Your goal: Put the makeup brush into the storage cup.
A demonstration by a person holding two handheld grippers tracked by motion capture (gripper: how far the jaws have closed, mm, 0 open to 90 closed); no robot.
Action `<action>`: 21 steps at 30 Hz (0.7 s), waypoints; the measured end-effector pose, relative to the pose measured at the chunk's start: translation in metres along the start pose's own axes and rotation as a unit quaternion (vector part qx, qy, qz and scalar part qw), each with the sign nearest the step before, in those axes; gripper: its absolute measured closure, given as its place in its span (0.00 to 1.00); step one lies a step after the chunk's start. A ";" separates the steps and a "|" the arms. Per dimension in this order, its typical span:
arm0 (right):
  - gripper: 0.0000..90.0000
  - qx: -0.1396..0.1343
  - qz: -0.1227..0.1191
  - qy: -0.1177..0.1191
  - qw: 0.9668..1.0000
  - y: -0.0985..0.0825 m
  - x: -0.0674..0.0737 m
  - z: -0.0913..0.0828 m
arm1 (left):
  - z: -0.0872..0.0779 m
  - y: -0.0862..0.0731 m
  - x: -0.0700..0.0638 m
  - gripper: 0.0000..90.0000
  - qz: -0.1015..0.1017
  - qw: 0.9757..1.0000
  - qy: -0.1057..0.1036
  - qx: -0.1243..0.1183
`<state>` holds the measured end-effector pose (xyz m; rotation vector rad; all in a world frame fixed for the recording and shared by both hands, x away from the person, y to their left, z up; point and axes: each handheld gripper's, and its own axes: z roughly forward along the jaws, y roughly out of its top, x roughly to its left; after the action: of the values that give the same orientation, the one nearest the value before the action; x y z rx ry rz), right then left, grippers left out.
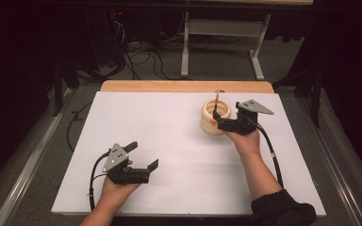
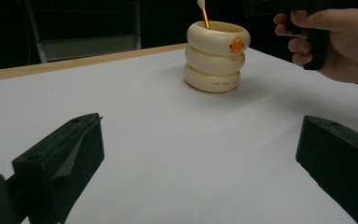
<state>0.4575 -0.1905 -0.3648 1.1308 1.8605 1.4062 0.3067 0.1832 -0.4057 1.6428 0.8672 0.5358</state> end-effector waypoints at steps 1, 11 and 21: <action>0.01 -0.001 0.001 0.001 1.000 -0.001 0.000 -0.001 | 0.000 0.000 0.000 0.02 0.001 1.000 0.000 0.001; 0.01 0.002 -0.013 0.015 1.000 -0.006 0.004 -0.018 | 0.002 -0.001 0.000 0.02 0.003 1.000 0.000 0.005; 0.01 -0.007 -0.015 0.020 1.000 -0.020 0.007 -0.042 | 0.002 0.000 0.000 0.02 0.002 1.000 0.003 0.006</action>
<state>0.4144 -0.2070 -0.3702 1.0716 1.8847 1.4315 0.3077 0.1821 -0.4065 1.6546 0.8728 0.5399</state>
